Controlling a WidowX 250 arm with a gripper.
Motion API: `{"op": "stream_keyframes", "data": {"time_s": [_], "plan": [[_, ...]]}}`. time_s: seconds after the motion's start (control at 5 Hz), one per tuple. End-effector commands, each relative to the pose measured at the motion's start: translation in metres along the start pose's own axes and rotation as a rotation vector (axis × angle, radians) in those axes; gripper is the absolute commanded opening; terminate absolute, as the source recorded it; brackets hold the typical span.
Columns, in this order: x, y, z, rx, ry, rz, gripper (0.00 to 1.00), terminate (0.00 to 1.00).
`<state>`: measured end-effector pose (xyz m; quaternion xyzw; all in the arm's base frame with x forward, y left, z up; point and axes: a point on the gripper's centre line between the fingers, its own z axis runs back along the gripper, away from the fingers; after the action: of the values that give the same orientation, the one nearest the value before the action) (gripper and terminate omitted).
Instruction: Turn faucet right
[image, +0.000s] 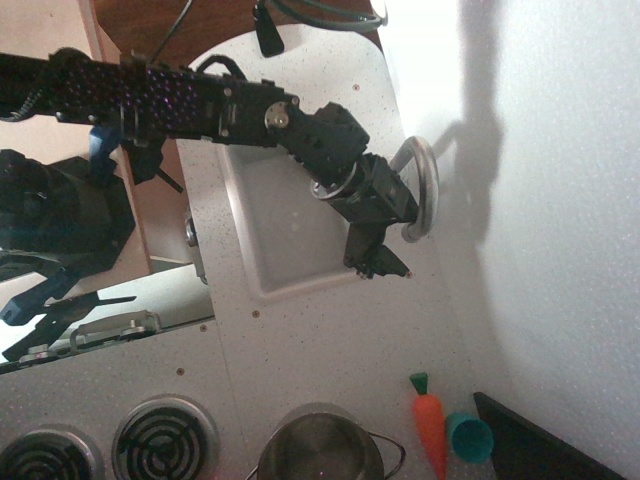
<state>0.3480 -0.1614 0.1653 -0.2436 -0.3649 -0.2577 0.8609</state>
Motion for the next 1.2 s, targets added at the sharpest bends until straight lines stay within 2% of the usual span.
{"op": "stream_keyframes", "data": {"time_s": [0.0, 0.2, 0.4, 0.6, 0.8, 1.0], "plan": [[0.007, -0.025, 0.074, 0.047, 0.128, 0.068, 1.00, 0.00], [-0.002, -0.049, 0.132, 0.100, -0.026, 0.067, 1.00, 0.00], [-0.010, -0.049, 0.139, 0.133, -0.014, 0.067, 1.00, 0.00], [-0.029, -0.042, 0.147, 0.238, 0.174, 0.105, 1.00, 0.00], [-0.059, -0.020, 0.149, 0.336, 0.323, 0.189, 1.00, 0.00], [-0.080, 0.001, 0.160, 0.502, 0.396, 0.238, 1.00, 0.00]]}}
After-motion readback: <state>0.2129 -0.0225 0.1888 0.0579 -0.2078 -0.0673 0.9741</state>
